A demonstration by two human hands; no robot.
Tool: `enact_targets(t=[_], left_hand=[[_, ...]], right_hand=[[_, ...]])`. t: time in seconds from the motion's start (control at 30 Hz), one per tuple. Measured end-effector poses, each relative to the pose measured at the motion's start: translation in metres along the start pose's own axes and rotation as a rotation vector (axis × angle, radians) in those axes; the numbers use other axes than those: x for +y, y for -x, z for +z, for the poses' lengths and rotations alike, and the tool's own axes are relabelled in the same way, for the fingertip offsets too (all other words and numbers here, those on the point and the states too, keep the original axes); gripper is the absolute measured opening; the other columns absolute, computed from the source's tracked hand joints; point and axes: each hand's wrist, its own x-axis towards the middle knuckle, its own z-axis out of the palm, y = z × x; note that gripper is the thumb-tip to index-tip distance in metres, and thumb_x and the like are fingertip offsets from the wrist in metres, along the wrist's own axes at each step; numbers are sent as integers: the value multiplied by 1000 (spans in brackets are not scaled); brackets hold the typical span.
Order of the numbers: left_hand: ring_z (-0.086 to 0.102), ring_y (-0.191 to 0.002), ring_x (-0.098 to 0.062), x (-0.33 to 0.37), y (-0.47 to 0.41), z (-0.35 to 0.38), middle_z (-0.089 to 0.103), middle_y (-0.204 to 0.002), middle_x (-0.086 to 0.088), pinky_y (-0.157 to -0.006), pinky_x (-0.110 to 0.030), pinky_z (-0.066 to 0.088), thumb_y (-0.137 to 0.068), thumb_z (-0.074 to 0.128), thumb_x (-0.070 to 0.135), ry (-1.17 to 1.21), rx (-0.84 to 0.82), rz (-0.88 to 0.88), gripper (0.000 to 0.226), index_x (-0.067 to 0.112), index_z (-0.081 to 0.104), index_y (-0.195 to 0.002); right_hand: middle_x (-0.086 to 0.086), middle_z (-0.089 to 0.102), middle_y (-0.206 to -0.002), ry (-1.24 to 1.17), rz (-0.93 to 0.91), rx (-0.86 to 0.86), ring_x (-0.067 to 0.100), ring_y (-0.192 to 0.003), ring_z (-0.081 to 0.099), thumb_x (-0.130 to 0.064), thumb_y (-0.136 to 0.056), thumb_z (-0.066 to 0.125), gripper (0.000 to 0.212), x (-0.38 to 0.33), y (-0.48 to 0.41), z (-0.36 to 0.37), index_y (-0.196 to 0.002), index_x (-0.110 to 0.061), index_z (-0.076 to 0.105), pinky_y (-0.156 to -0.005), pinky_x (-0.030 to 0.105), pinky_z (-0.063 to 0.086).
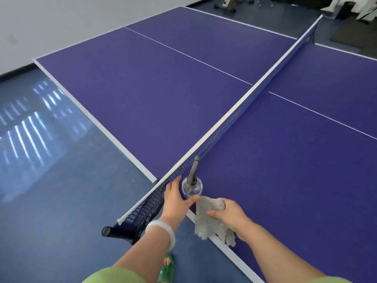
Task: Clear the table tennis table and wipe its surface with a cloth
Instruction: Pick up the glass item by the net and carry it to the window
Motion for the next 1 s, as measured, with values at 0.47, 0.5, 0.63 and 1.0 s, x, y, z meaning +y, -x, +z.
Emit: enact_targets(t=[0.47,0.5,0.63,1.0], left_hand=[[63,-89,-16,14,-49,8,65,-86,-5,-85,-25,46,-81,77,40,300,-358,261,28,45,59,-101],[63,-94,-17,15,-50,8,66,-88,-1,-86,-27,47,-81,77,41,281,-352,239,26,40,60,-100],[61,-66,-10,15,-40,6,63,-65,13,-60,-14,51,-83,76,36,293,-400,178,18,30,65,-96],[59,-58,-12,-3,41,-3,60,-62,4,-60,-20,48,-84,75,36,143,-549,235,27,13,61,-84]], right_hand=[[0,76,-88,-277,159,399,14,-75,73,-16,-82,80,18,4,25,20,-97,-15,71,-57,21,53],[0,76,-87,-293,162,426,14,-74,73,-16,-81,81,18,5,27,24,-96,-16,71,-57,22,54],[2,76,-87,-345,191,510,19,-78,73,-14,-81,80,17,16,39,39,-96,-14,71,-68,32,58],[1,75,-87,-486,225,690,16,-76,72,-16,-81,81,18,60,127,42,-95,-16,70,-55,24,52]])
